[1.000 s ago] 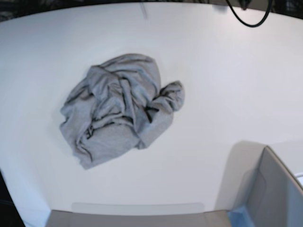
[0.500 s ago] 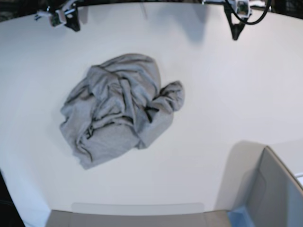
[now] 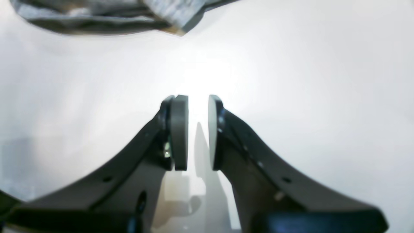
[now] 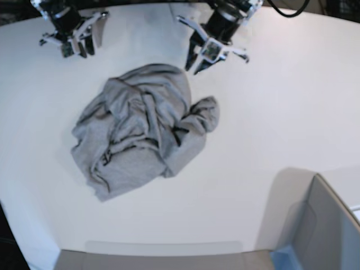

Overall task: Layout the t-shirt on the table in an organized manner, then fold the t-shirt properly
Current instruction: 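Reach the left gripper down and grasp the crumpled grey t-shirt, then drag the grasped shirt away from the right gripper and release, then grasp another fold of the shirt with the left gripper and lift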

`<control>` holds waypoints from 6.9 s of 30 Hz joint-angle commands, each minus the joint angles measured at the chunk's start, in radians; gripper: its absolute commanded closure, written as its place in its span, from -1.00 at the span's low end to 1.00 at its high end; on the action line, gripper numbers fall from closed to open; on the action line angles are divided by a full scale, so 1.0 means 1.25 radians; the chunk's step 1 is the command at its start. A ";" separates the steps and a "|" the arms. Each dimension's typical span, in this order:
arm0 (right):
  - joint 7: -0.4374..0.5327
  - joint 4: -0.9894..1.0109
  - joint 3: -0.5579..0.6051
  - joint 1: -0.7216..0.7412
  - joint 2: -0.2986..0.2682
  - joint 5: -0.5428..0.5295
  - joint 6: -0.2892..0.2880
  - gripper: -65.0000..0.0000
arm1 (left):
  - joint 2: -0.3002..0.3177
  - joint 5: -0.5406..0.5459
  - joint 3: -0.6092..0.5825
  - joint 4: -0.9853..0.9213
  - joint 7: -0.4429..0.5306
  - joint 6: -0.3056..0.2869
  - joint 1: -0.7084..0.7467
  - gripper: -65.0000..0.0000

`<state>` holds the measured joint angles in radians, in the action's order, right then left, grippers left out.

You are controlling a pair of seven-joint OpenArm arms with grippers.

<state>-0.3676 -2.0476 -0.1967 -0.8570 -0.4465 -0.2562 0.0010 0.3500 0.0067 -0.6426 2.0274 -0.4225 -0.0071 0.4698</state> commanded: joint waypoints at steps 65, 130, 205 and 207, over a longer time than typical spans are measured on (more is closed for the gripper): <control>0.011 -0.010 -0.102 0.031 0.078 -0.089 0.000 0.24 | -0.008 0.197 0.054 -0.142 -0.242 0.009 -0.426 0.28; 0.011 -0.007 -0.095 0.058 0.110 -0.089 0.000 0.24 | 0.051 0.395 0.446 -0.141 -0.168 0.165 -0.383 0.37; 0.011 -0.007 -0.100 0.023 0.155 -0.088 0.000 0.24 | -0.024 0.157 0.164 -0.386 -0.313 0.086 -0.568 0.84; 0.011 -0.007 -0.101 0.023 0.155 -0.088 0.000 0.24 | -0.029 0.157 0.164 -0.418 -0.317 0.086 -0.600 1.00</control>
<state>-0.3775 -2.0403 -0.3149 -0.8181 -0.2443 -0.3637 0.0044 0.3061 0.2070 -0.4427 1.4868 -0.8398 0.1020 -0.2466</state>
